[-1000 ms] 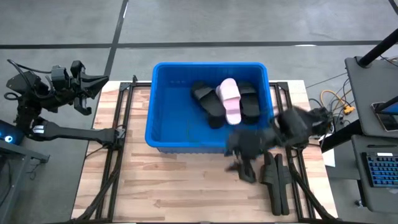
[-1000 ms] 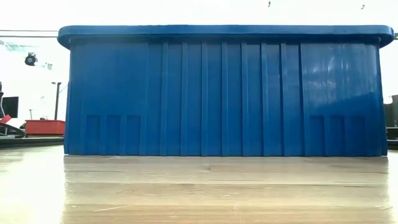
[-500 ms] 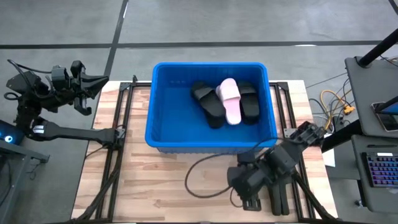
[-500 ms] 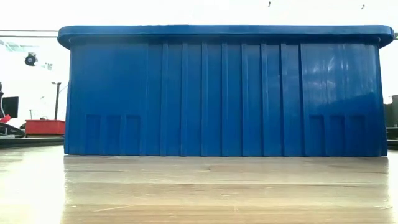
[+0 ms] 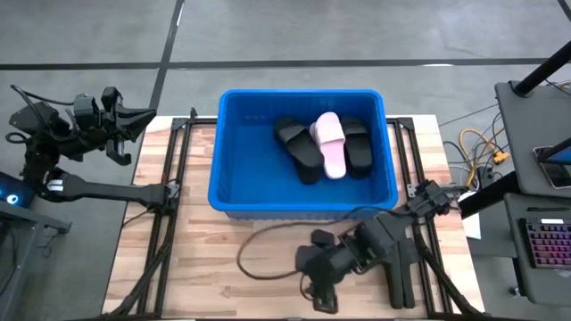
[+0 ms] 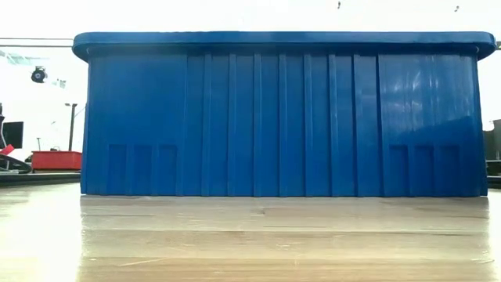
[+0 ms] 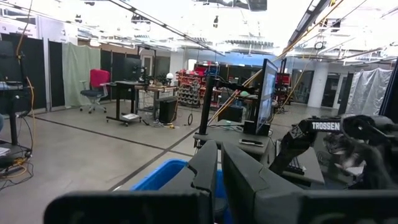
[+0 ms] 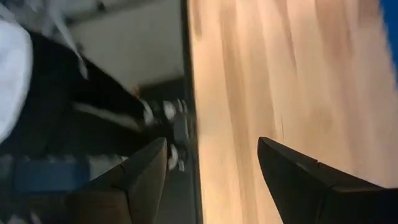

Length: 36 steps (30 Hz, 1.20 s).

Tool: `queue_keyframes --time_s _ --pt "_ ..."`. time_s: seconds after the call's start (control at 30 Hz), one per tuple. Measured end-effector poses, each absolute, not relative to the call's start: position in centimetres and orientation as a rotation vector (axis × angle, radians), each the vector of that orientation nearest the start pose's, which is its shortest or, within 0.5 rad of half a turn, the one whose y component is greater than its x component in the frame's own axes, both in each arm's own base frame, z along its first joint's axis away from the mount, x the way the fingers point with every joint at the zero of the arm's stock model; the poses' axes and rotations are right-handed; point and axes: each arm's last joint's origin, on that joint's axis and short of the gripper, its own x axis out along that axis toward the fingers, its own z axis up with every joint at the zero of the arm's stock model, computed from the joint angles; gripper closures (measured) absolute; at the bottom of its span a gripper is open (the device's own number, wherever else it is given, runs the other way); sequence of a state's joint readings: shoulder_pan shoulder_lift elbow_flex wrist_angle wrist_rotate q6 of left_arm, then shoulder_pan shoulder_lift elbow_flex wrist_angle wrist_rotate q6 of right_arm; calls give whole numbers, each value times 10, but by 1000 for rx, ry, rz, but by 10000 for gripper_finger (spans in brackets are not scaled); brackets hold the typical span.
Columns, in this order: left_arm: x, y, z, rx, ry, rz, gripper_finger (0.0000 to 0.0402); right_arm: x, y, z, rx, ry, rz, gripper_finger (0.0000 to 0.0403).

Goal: Pick and place slides into bin
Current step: Put the black slide into the blue bin

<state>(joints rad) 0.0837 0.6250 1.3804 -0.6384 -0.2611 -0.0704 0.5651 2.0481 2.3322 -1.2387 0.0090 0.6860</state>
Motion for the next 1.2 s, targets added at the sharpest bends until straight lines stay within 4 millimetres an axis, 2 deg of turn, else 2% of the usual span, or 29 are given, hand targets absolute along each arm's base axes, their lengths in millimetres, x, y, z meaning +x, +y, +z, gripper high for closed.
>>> queue_keyframes --time_s 0.07,0.13,0.3,0.33,0.47,0.53,0.67,0.9,1.2 --pt "37 11 481 -80 -129 340 393 356 220 389 303 989 209 161" --pt "37 11 481 -80 -129 340 393 354 216 386 230 1028 226 161" --pt "37 11 481 -80 -129 340 393 338 196 363 93 1381 175 161" --pt "37 11 481 -80 -129 340 393 340 195 358 80 1401 185 161" --pt "37 11 481 -81 -129 337 393 344 197 348 61 1400 268 161" --pt "37 11 481 -81 -129 337 393 340 194 341 51 1477 248 161" --pt "38 10 481 -80 -128 335 393 343 196 315 32 1547 225 161" --pt "37 10 481 -81 -129 334 393 334 191 277 -23 1712 150 161" --pt "37 10 480 -79 -125 316 393 326 188 263 -25 1780 131 161"
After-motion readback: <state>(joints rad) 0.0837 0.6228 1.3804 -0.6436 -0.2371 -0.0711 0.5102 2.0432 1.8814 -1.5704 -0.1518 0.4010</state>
